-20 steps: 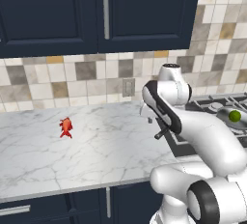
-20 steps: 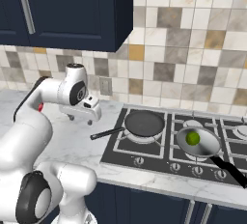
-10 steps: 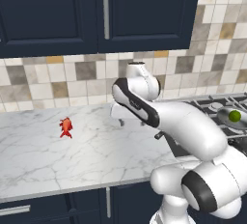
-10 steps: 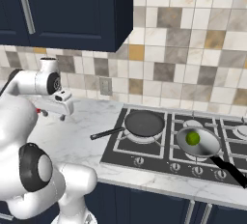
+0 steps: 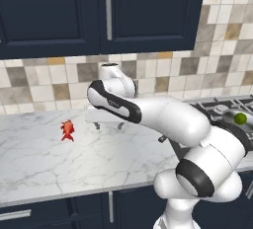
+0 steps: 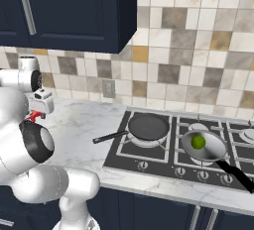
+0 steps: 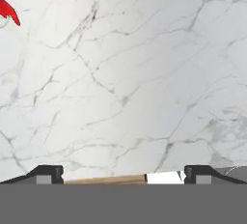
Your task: Place both pans onto different burners. Then place the lime and the fish on different pans.
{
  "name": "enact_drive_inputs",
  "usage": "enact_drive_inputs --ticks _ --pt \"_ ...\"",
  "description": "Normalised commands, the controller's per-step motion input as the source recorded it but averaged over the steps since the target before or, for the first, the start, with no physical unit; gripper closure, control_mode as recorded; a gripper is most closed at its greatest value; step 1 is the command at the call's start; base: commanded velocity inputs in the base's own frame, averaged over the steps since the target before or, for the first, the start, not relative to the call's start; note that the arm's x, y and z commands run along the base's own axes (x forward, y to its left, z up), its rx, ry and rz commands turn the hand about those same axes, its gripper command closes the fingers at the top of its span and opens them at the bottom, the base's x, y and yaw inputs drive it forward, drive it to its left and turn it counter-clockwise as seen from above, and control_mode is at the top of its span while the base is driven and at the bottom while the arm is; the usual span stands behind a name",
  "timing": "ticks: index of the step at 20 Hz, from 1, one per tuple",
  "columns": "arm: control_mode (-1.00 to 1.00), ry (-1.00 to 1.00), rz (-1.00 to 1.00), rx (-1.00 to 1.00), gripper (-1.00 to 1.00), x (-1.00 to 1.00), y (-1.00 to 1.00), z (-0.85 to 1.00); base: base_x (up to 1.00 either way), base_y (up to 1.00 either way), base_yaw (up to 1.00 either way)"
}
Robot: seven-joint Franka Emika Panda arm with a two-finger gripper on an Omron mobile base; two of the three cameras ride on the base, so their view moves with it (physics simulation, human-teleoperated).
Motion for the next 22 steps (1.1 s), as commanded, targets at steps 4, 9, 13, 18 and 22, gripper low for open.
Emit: enact_drive_inputs --ticks 4,9,13,18,22 --pt "-1.00 -0.01 -0.01 0.00 -1.00 0.46 0.45 0.00 0.00 0.00 0.00" --pt "-1.00 -0.06 -0.02 0.00 -1.00 0.31 0.31 -0.01 0.00 0.00 0.00" --pt "-1.00 -0.08 -0.02 0.00 -1.00 0.25 0.32 -0.17 0.00 0.00 0.00" --pt "-1.00 -0.04 0.00 0.00 -1.00 0.13 0.14 -0.06 0.00 0.00 0.00" --pt "-1.00 -0.05 0.00 0.00 -1.00 0.24 0.08 -0.18 0.00 0.00 0.00"
